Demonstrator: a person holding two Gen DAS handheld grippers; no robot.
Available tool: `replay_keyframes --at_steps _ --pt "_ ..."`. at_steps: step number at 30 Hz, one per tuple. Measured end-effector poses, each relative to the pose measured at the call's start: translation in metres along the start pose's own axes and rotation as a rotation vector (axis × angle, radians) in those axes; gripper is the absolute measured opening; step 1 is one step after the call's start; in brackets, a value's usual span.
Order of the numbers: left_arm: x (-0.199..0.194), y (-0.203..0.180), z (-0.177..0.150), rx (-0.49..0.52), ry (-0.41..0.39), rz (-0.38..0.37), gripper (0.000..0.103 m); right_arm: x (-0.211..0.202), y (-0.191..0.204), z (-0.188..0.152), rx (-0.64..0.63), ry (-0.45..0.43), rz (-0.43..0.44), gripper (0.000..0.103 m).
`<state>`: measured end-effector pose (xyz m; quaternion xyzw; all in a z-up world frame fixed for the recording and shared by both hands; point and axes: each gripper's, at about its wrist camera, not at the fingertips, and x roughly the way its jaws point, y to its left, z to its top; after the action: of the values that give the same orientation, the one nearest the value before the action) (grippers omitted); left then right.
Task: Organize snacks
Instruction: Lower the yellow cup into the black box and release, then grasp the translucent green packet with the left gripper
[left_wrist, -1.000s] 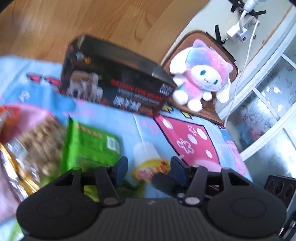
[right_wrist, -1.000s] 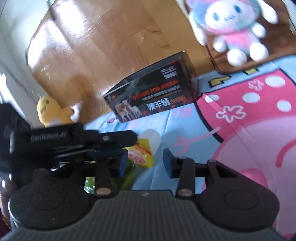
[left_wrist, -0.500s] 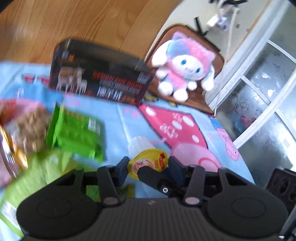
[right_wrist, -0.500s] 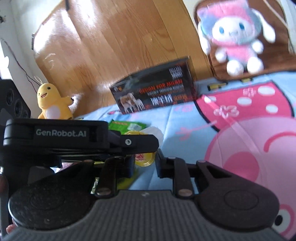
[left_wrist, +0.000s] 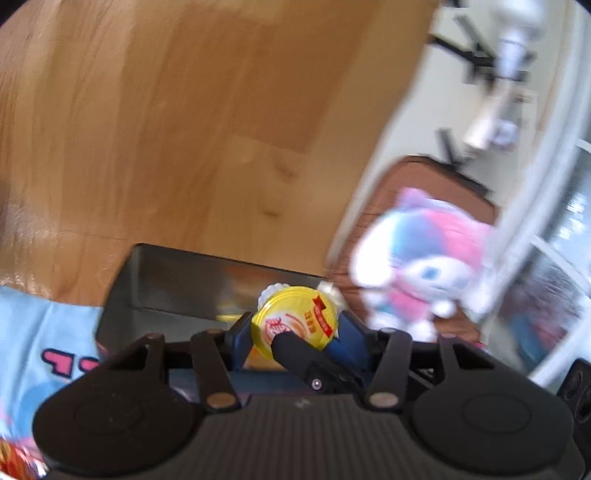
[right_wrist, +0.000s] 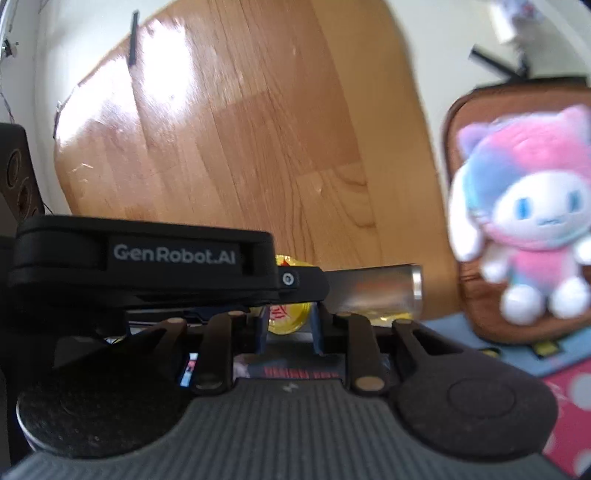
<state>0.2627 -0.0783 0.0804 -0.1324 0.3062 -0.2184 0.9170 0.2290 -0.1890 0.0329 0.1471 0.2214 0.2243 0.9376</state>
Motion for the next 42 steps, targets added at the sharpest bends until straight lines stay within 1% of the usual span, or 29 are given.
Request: replay_keyframes --at_steps 2,3,4,5,6,7,10,13,15,17,20,22,23,24,25,27,29,32,34,35,37,39,42 --pt "0.015 0.015 0.005 -0.035 0.022 0.024 0.049 0.016 0.005 -0.005 0.017 0.018 -0.005 0.027" --pt "0.02 0.022 0.007 -0.046 0.026 0.036 0.052 0.02 0.006 -0.007 0.018 0.015 -0.016 0.027" --pt "0.022 0.027 0.008 -0.05 0.024 0.054 0.055 0.02 0.006 -0.008 -0.006 -0.004 -0.037 0.028" --pt "0.022 0.029 0.007 -0.047 0.019 0.068 0.058 0.018 0.007 -0.009 -0.025 -0.012 -0.045 0.038" --pt "0.021 0.031 0.005 -0.043 0.009 0.076 0.066 0.012 0.006 -0.009 -0.029 -0.027 -0.039 0.049" --pt "0.017 0.033 0.002 -0.044 -0.003 0.075 0.07 0.007 0.004 -0.01 -0.027 -0.035 -0.036 0.049" --pt "-0.001 0.037 -0.005 -0.044 -0.022 0.044 0.07 -0.011 0.006 -0.013 -0.002 -0.039 -0.021 0.049" --pt "-0.036 0.04 -0.017 -0.039 -0.057 0.007 0.07 -0.039 0.019 -0.019 -0.011 -0.048 -0.01 0.049" --pt "-0.057 0.044 -0.03 -0.038 -0.06 -0.01 0.07 -0.051 0.022 -0.03 0.006 -0.003 0.049 0.049" --pt "-0.073 0.05 -0.046 -0.042 -0.046 -0.001 0.07 -0.054 0.025 -0.042 0.033 0.071 0.098 0.049" --pt "-0.082 0.061 -0.066 -0.093 0.001 0.02 0.07 -0.04 0.03 -0.05 0.038 0.201 0.136 0.049" --pt "-0.086 0.068 -0.079 -0.133 0.035 0.011 0.07 -0.026 0.027 -0.053 0.08 0.294 0.175 0.049" --pt "-0.088 0.07 -0.084 -0.144 0.048 0.015 0.07 -0.026 0.026 -0.059 0.101 0.331 0.167 0.047" --pt "-0.091 0.072 -0.089 -0.161 0.041 0.014 0.07 -0.031 0.03 -0.061 0.087 0.324 0.167 0.046" --pt "-0.096 0.074 -0.096 -0.167 0.053 0.011 0.07 -0.038 0.035 -0.061 0.075 0.335 0.162 0.044" --pt "-0.102 0.074 -0.104 -0.166 0.069 0.005 0.068 -0.051 0.036 -0.066 0.094 0.352 0.19 0.039" --pt "-0.11 0.072 -0.116 -0.159 0.077 -0.013 0.068 -0.074 0.039 -0.078 0.112 0.343 0.207 0.038" --pt "-0.121 0.067 -0.144 -0.151 0.107 -0.048 0.068 -0.102 0.051 -0.091 0.099 0.333 0.211 0.038" --pt "-0.134 0.06 -0.159 -0.103 0.056 -0.036 0.068 -0.119 0.058 -0.099 0.085 0.316 0.214 0.038" --pt "-0.139 0.058 -0.164 -0.089 0.044 -0.031 0.068 -0.116 0.054 -0.1 0.069 0.309 0.217 0.038" --pt "-0.15 0.056 -0.167 -0.099 0.03 -0.042 0.069 -0.129 0.053 -0.103 0.057 0.266 0.199 0.038" --pt "-0.163 0.058 -0.166 -0.123 0.015 -0.053 0.069 -0.143 0.043 -0.103 0.1 0.221 0.189 0.04" --pt "-0.185 0.051 -0.171 -0.08 -0.035 -0.037 0.069 -0.168 0.033 -0.104 0.137 0.186 0.198 0.04"
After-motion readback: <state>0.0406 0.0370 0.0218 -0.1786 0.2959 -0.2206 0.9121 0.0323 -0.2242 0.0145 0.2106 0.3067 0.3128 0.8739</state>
